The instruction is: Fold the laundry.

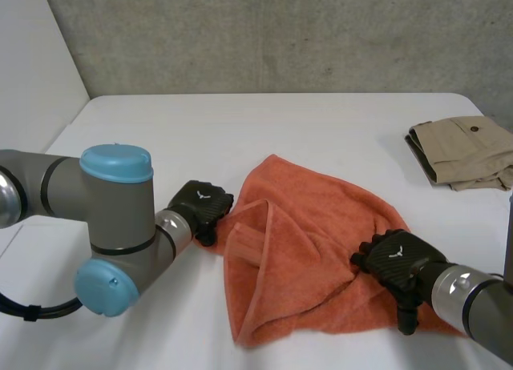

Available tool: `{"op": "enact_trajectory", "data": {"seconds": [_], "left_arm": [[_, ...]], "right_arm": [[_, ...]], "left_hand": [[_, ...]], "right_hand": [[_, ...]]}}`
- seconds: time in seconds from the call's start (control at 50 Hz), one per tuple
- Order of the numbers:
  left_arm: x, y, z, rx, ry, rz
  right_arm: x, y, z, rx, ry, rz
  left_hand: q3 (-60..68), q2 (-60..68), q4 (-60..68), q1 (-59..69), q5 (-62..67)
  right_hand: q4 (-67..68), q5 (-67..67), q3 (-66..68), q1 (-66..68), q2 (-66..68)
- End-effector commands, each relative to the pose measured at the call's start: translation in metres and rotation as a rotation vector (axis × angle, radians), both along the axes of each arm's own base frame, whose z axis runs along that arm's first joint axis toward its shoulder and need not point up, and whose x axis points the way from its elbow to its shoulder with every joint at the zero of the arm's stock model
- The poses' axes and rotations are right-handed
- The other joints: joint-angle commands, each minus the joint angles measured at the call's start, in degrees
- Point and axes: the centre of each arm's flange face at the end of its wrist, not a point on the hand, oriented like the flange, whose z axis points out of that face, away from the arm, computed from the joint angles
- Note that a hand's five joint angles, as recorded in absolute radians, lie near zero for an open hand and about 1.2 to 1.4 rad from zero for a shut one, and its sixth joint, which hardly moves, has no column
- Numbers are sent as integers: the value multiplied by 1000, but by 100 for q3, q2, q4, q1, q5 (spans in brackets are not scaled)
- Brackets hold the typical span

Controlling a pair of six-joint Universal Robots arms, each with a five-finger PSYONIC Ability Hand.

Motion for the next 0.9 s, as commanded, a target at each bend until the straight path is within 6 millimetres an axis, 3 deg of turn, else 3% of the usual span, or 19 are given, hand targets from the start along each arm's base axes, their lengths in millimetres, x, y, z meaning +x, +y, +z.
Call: {"op": "enact_trajectory", "data": {"seconds": [0.02,0.08,0.1,0.12,0.24,0.28,0.34,0.36,0.42,0.52,0.56,0.62,0.66,0.7,0.72,0.78,0.8,0.9], "left_arm": [[0,-6,9,-32,11,17],[4,-8,23,-73,17,57],[5,-9,29,-89,22,67],[7,-8,43,-119,37,84],[17,3,102,-242,124,113],[25,10,131,-308,173,125],[33,17,158,-369,231,141],[40,25,179,-408,281,152],[50,41,208,-459,372,161],[65,62,240,-515,482,172],[69,66,245,-527,501,177],[75,71,250,-543,512,185],[75,71,248,-538,509,185],[75,70,246,-534,503,185],[74,69,244,-530,498,186],[72,64,238,-519,488,190],[70,57,232,-504,475,195],[72,27,209,-466,427,248]], "right_arm": [[-1,1,-15,-71,-12,-11],[-1,-1,-19,-100,-22,-14],[-1,-4,-20,-124,-25,-20],[-1,-6,-20,-138,-26,-23],[-11,-30,-2,-253,-13,-105],[-12,-42,29,-371,-34,-124],[-10,-50,73,-515,-79,-128],[-9,-52,84,-549,-91,-127],[-5,-62,119,-654,-130,-109],[6,-74,175,-798,-209,-33],[10,-84,187,-812,-233,-13],[16,-104,178,-748,-242,-15],[28,-110,160,-614,-245,-3],[40,-102,150,-510,-261,18],[51,-86,145,-413,-284,38],[60,-64,134,-256,-318,39],[63,-52,123,-156,-341,22],[54,-28,74,82,-368,-50]], "left_hand": [[1978,1957,1946,1767,2001],[1978,1957,1946,1767,2001],[1978,1957,1946,1767,2001],[1978,1957,1946,1767,2001],[1978,1957,1946,1767,2001],[1978,1957,1946,1767,2001],[1978,1957,1946,1767,2001],[1978,1957,1946,1767,2001],[1978,1957,1946,1767,2001],[1978,1957,1946,1767,2001],[1978,1957,1946,1767,2001],[1978,1957,1946,1767,2001],[1978,1957,1946,1767,2001],[1978,1957,1946,1767,2001],[1978,1957,1946,1767,2001],[1978,1957,1946,1767,2001],[1978,1957,1946,1767,2001],[1978,1957,1946,1767,2001]], "right_hand": [[124,131,270,454,188],[3064,3070,3210,3394,3128],[5690,5697,5836,6020,5754],[6660,6667,6806,6990,6724],[6670,6676,6816,7000,6734],[6670,6676,6816,7000,6734],[6670,6676,6816,7000,6734],[6670,6676,6816,7000,6734],[6670,6676,6816,7000,6734],[6670,6676,6816,7000,6734],[6670,6676,6816,7000,6734],[6670,6676,6816,7000,6734],[6670,6676,6816,7000,6734],[6309,6316,6455,6639,6373],[3608,3615,3754,3938,3672],[695,701,841,1025,759],[204,211,351,535,269],[-154,-147,-8,176,-90]]}}
